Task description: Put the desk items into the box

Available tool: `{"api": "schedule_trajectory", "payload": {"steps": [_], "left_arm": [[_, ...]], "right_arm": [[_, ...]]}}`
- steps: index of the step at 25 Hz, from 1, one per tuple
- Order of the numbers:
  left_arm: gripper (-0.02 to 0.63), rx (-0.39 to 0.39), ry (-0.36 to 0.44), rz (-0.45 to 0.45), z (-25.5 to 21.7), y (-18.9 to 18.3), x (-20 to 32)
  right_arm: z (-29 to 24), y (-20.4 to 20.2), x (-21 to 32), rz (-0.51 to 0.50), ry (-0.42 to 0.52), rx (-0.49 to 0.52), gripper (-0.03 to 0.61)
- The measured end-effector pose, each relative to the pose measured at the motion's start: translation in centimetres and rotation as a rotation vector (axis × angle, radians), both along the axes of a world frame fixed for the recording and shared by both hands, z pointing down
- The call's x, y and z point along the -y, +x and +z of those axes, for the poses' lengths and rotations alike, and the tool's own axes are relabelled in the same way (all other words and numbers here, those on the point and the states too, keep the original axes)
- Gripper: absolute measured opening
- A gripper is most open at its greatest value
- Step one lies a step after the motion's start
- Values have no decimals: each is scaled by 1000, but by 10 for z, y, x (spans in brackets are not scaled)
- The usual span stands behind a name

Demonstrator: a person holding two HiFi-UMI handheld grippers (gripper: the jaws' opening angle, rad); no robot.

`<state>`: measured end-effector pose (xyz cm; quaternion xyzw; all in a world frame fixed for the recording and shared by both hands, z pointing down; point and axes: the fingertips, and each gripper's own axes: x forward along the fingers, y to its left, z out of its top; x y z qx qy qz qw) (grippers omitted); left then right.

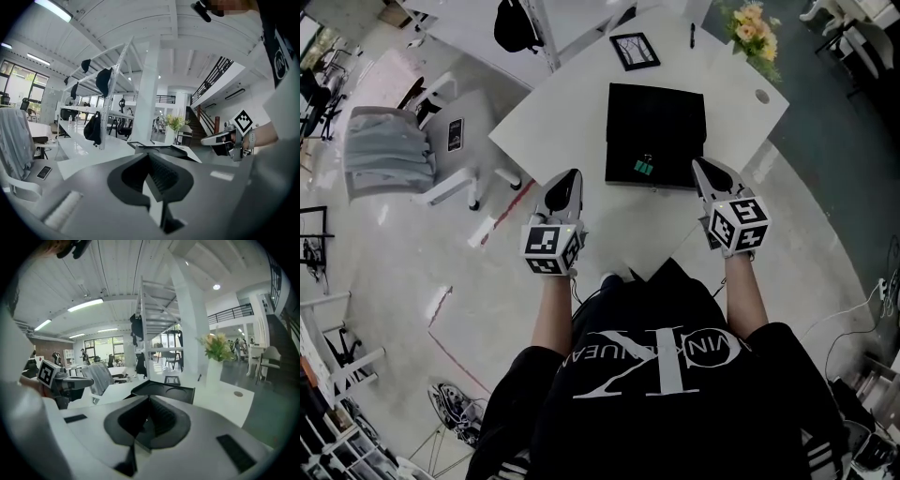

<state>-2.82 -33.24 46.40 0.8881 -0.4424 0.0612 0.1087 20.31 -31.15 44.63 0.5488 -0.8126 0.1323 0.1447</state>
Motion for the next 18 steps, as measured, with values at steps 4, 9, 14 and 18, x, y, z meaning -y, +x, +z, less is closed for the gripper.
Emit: {"api": "schedule_trajectory", "payload": {"steps": [4, 9, 14, 18], "left_arm": [[11, -5, 14, 6, -7, 0, -1], [11, -27, 34, 10, -20, 4, -2], [11, -33, 58, 6, -31, 2, -2], [11, -43, 76, -3, -42, 1, -1]], "right_arm": [[-8, 4, -5, 20, 34, 8, 20], [-20, 8, -11, 40, 72, 18, 20], [-33, 13, -16, 62, 114, 31, 20], [-42, 15, -19, 71, 137, 32, 20]]}}
